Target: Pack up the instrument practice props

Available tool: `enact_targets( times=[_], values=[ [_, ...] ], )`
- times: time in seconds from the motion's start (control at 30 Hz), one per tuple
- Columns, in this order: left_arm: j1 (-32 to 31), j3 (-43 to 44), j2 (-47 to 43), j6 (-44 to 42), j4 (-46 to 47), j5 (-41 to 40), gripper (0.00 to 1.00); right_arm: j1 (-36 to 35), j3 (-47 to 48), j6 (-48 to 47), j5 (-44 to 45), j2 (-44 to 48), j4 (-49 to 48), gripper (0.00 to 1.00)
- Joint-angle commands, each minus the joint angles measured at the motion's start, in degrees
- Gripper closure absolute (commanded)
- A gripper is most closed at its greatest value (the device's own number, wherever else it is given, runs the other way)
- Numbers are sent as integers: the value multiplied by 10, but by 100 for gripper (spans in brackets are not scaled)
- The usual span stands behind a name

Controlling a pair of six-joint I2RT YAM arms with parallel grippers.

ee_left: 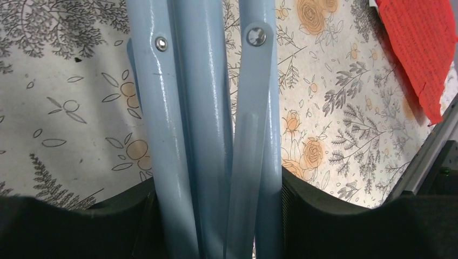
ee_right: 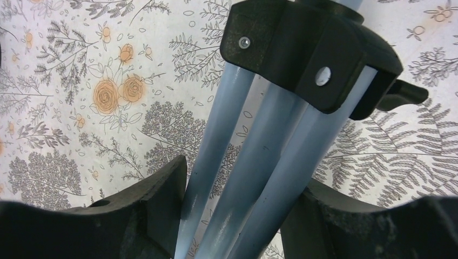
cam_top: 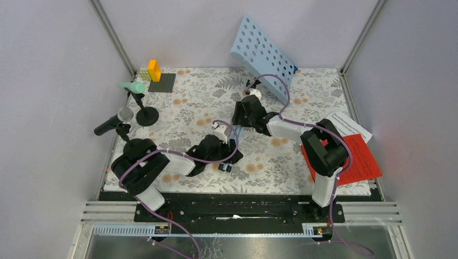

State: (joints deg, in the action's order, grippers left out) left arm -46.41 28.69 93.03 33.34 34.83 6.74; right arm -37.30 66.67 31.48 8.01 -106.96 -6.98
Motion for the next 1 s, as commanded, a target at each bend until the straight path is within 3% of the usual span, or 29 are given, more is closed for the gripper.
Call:
enact_targets(
  times=[0.0, 0.2, 0.43, 0.67, 0.97],
  values=[
    [-18, -52, -6, -48, 10, 48, 100, -24, 51, -129, -22, -65, -44, 100],
    [-19, -123, -25, -22, 78, 45, 100, -84, 62, -183, 39, -56, -41, 100],
    [-19, -136, -22, -30, 112, 71, 100, -137, 52, -228, 157, 13, -68, 100],
    [-19, -161, -53, -16, 131, 69, 100, -174, 97, -261, 114, 8, -49, 100],
    [-19, -179, -101, -18, 115, 60, 100, -251, 163, -341, 181, -36, -42, 100]
  ],
)
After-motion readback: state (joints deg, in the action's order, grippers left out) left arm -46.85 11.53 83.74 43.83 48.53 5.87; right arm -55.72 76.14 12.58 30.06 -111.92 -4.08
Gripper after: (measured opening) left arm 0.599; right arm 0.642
